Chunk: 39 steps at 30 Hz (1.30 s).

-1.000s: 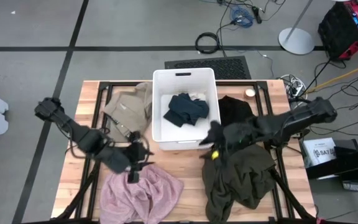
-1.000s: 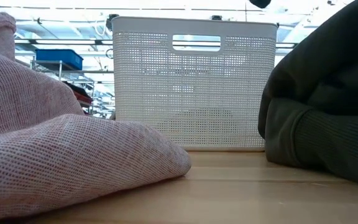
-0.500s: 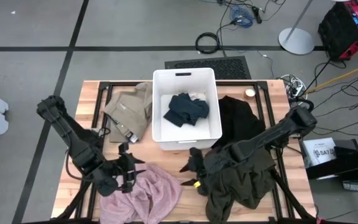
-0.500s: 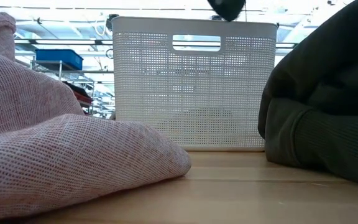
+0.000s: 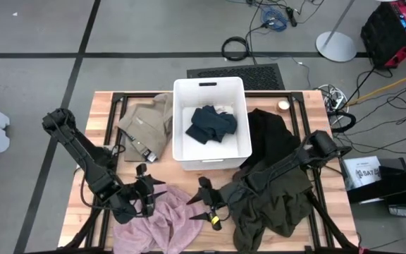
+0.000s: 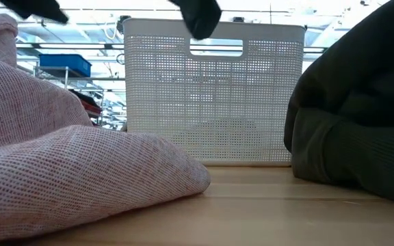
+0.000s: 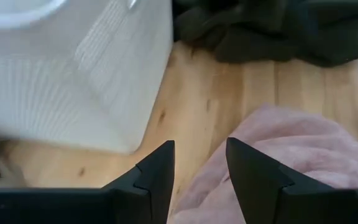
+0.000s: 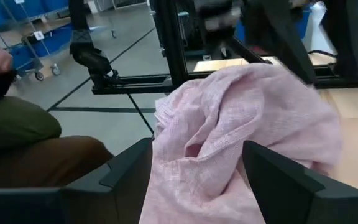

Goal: Sort clothes
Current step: Put the pink polo shirt into the white laundry bin

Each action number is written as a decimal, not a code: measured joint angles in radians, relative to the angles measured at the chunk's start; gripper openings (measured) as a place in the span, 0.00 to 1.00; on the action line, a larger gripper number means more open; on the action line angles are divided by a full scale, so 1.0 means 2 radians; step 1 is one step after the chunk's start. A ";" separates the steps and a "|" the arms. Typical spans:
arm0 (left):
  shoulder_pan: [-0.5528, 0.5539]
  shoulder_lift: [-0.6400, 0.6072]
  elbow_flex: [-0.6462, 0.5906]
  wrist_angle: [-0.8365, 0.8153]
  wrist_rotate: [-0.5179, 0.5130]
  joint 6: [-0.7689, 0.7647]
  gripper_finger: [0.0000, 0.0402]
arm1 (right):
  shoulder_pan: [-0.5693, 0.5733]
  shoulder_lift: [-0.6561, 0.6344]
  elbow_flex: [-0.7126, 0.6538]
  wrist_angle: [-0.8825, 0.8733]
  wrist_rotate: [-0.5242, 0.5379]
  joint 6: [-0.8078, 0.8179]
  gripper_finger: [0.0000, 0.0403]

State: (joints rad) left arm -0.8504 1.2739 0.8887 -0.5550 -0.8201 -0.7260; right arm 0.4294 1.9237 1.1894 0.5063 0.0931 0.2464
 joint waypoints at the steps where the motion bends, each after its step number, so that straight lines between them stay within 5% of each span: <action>1: 0.002 0.000 0.002 0.017 0.000 0.030 0.38 | 0.000 0.010 0.007 -0.001 -0.007 -0.001 0.59; 4: 0.009 0.000 0.004 0.077 0.000 0.101 0.38 | 0.002 0.046 0.047 -0.015 -0.010 -0.041 0.59; 13: -0.004 -0.001 0.004 0.103 0.028 0.104 0.38 | 0.020 0.163 0.245 -0.219 -0.003 -0.141 0.59; 20: -0.035 0.003 0.002 0.102 0.015 0.052 0.38 | 0.033 0.219 0.353 -0.326 0.118 -0.199 0.59; 28: -0.064 0.004 0.002 0.077 -0.059 0.026 0.38 | 0.030 0.219 0.359 -0.412 0.161 -0.143 0.59; 34: -0.052 0.004 0.002 0.075 -0.068 0.070 0.38 | 0.029 0.218 0.359 -0.422 0.160 -0.112 0.58; 39: -0.039 0.004 0.002 0.076 -0.068 0.082 0.38 | 0.019 0.247 0.359 -0.379 0.113 -0.099 0.38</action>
State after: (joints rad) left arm -0.9285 1.2825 0.8925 -0.4032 -0.9565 -0.5611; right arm 0.4676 2.4185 1.9076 -0.2522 0.3191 0.0484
